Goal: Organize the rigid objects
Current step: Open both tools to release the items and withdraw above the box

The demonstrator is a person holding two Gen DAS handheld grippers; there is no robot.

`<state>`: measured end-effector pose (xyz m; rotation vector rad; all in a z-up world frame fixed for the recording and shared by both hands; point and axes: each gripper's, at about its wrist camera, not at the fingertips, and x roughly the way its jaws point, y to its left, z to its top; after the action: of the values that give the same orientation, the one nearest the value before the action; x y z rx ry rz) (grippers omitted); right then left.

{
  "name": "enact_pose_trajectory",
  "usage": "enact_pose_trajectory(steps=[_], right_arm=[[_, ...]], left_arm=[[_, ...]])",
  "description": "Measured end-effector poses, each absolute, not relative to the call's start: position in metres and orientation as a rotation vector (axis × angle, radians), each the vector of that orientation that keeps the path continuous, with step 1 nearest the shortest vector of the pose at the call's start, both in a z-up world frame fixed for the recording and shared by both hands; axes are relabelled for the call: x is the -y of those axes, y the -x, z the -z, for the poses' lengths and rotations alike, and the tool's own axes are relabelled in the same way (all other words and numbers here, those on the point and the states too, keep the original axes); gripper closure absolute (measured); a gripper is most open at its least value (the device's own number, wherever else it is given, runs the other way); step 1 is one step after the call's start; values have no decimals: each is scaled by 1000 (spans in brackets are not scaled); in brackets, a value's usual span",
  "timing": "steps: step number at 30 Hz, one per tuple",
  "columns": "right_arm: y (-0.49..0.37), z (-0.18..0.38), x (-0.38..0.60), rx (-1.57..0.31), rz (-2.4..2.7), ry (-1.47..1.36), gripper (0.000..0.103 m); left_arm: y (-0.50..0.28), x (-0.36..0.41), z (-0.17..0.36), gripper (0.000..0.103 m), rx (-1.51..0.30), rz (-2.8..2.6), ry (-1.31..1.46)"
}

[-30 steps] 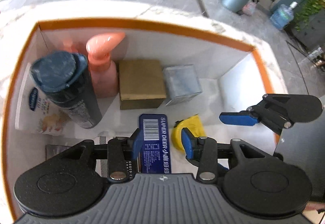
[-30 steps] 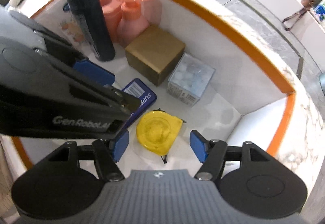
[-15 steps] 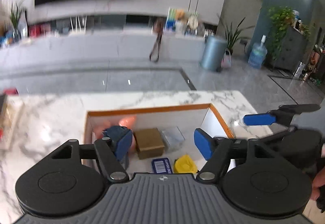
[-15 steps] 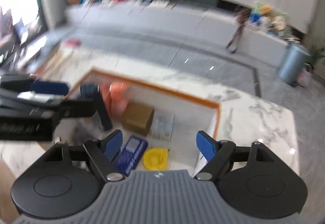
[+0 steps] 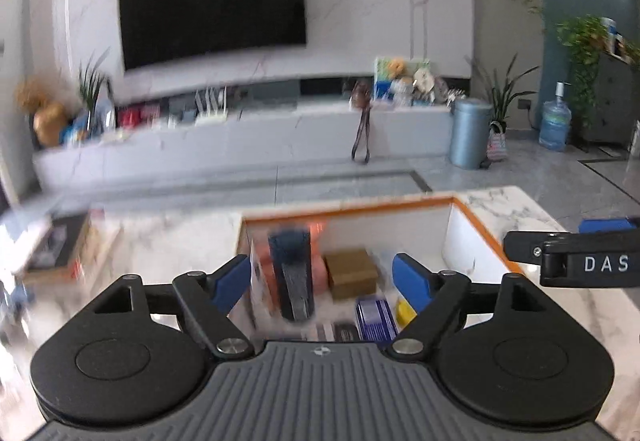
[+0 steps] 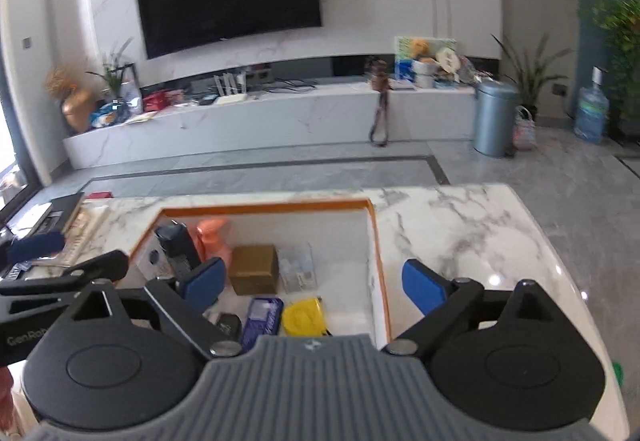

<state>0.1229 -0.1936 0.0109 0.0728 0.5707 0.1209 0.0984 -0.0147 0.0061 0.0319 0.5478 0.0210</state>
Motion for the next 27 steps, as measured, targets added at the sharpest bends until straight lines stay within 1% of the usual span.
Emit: enact_pose_trajectory(steps=[4,9,27], right_arm=[[-124,13,196,-627,-91,-63,7],[-122,31,194,-667,-94,-49,7],[-121,35,187,-671,-87,-21,7]], left_arm=[[-103,18,13,8,-620,-36,-33],[-97,13,24,8,-645,-48,-46],[-87,14,28,8,-668,-51,-52]])
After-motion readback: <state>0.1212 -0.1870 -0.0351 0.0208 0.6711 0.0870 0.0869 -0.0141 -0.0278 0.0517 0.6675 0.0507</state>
